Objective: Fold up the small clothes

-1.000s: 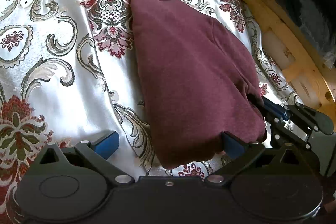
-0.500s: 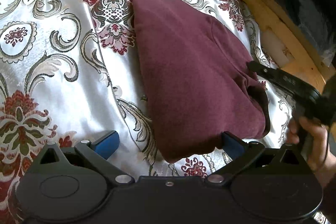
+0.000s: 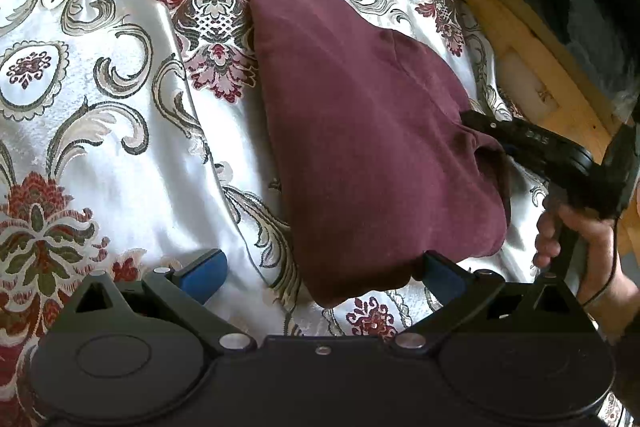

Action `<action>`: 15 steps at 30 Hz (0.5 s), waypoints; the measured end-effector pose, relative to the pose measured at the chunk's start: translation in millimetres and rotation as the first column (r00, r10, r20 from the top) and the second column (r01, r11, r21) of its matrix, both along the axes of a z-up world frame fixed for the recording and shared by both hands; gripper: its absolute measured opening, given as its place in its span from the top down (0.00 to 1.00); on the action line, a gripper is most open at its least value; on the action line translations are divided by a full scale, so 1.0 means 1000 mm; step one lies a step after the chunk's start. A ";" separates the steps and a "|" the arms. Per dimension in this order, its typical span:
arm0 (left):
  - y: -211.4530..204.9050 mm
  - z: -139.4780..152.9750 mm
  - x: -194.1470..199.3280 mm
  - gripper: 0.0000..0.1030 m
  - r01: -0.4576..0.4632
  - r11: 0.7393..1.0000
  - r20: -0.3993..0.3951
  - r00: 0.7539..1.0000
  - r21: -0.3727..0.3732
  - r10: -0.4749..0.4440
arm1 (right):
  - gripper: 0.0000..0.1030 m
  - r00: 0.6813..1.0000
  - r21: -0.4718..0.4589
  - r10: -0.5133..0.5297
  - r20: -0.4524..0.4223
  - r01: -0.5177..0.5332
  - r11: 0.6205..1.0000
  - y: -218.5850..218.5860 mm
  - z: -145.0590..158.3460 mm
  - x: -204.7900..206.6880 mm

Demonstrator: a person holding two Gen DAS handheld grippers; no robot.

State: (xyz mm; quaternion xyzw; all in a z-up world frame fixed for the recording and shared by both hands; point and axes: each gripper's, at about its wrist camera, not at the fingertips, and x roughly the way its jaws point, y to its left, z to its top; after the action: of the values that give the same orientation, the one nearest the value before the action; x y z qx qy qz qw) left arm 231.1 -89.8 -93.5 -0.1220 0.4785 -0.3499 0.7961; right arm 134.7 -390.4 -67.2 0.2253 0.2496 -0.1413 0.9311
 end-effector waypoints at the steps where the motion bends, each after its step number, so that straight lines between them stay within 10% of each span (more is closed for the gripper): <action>1: 0.000 0.000 0.001 0.00 0.000 1.000 -0.001 1.000 -0.001 0.000 | 0.62 1.000 0.028 -0.005 0.012 0.005 1.000 -0.003 -0.001 -0.004; 7: 0.000 -0.002 0.003 0.00 0.001 1.000 -0.003 1.000 -0.009 -0.001 | 0.32 0.998 0.152 0.012 0.068 -0.022 0.988 -0.012 -0.004 -0.006; 15: 0.000 -0.004 0.002 0.00 0.001 1.000 0.015 1.000 -0.010 -0.001 | 0.24 0.999 -0.006 0.045 -0.029 -0.045 0.999 0.013 -0.012 0.016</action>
State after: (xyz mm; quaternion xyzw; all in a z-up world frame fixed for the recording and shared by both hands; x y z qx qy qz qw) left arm 233.0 -90.3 -97.6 -0.1232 0.4710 -0.3535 0.7988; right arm 150.6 -377.3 -79.0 0.2145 0.2674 -0.1243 0.9312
